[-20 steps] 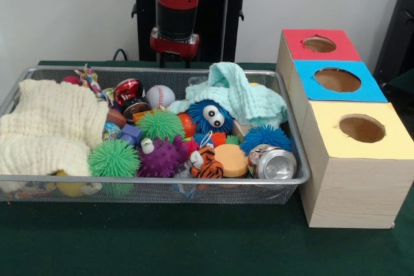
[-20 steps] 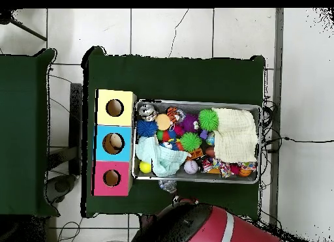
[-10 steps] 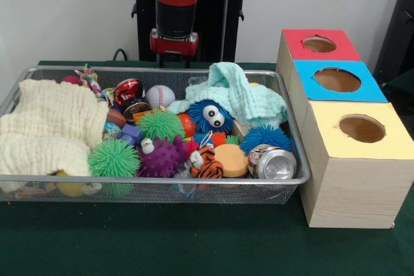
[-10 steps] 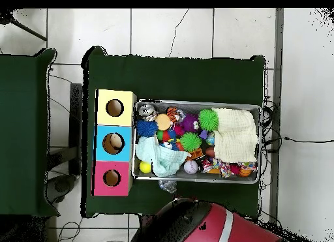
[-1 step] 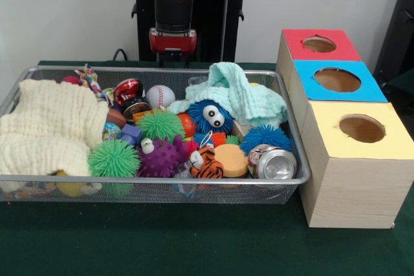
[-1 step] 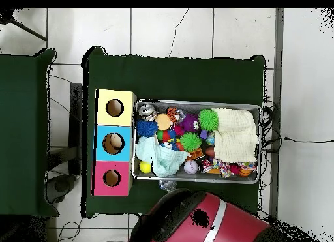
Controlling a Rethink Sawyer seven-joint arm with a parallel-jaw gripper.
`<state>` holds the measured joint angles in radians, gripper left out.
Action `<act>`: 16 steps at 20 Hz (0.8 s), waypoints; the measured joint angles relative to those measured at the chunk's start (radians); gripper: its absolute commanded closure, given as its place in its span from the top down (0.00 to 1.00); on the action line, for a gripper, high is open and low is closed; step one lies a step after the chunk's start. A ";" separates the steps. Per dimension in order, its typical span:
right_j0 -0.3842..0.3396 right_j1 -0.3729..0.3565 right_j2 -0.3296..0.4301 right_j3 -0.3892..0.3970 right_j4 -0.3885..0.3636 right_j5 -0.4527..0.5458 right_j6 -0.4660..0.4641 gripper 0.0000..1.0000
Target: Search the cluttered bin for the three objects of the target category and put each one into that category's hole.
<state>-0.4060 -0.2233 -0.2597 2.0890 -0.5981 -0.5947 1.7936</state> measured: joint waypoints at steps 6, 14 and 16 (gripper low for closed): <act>-0.002 0.052 -0.033 -0.002 -0.021 -0.129 0.000 1.00; -0.005 0.095 -0.057 -0.004 -0.025 -0.230 0.000 1.00; -0.005 0.101 -0.060 -0.004 -0.025 -0.244 0.000 1.00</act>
<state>-0.4108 -0.1221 -0.3198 2.0847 -0.6229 -0.8383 1.7935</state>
